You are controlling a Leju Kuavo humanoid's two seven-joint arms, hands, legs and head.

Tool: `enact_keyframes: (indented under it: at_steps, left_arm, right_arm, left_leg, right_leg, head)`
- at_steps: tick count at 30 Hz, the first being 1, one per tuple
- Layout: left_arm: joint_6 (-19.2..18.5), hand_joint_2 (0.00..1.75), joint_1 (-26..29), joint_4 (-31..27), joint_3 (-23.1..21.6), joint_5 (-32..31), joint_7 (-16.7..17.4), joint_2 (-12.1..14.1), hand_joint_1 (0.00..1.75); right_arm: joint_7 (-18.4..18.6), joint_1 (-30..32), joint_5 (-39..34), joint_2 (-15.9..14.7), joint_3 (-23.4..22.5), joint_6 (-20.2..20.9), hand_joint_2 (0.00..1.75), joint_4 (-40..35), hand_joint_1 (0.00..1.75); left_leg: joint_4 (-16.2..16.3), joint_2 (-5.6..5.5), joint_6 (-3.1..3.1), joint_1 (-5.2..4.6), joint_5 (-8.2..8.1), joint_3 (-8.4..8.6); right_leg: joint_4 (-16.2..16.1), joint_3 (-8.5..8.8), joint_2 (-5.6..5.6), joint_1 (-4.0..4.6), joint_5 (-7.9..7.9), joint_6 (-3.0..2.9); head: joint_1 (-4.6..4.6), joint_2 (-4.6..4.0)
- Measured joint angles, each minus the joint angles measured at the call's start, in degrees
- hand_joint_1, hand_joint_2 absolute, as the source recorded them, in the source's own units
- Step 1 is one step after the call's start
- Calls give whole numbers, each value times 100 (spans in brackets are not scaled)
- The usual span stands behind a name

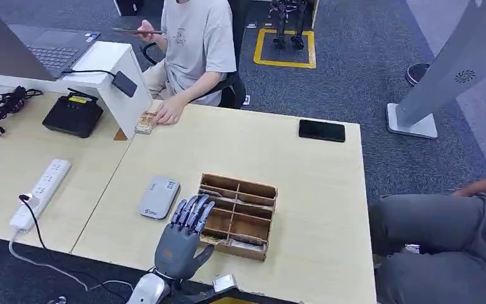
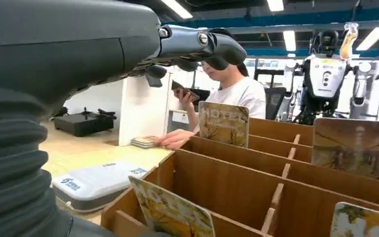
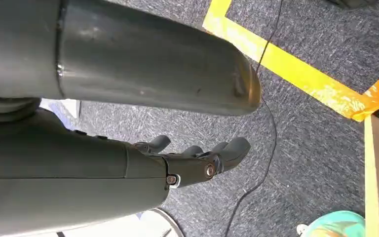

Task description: Pass the card to the sensor for recognition and then transmit it.

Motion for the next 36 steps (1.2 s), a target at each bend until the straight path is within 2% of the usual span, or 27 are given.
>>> enact_keyframes:
  at_steps: [14, 29, 36]
  left_arm:
    - [0, 175, 33, 0, 0, 61, 16, 170, 0]
    - [0, 175, 141, 254, 0, 393, -522, 269, 0]
    - [0, 175, 231, 415, 0, 382, -461, 339, 0]
  right_arm:
    - [5, 0, 55, 0, -15, 22, 0, 0, 0]
    - [-15, -1, 149, 0, -37, 22, 0, 0, 0]
    - [-17, -1, 173, 0, -88, 22, 0, 0, 0]
  left_leg:
    - [0, 0, 0, 0, 0, 0]
    - [0, 0, 0, 0, 0, -1]
    - [0, 0, 0, 0, 0, -1]
  right_leg:
    - [0, 0, 0, 0, 0, 0]
    - [0, 0, 0, 0, 0, 0]
    - [0, -1, 0, 0, -1, 0]
  head:
    - [0, 0]
    - [0, 0]
    - [0, 0]
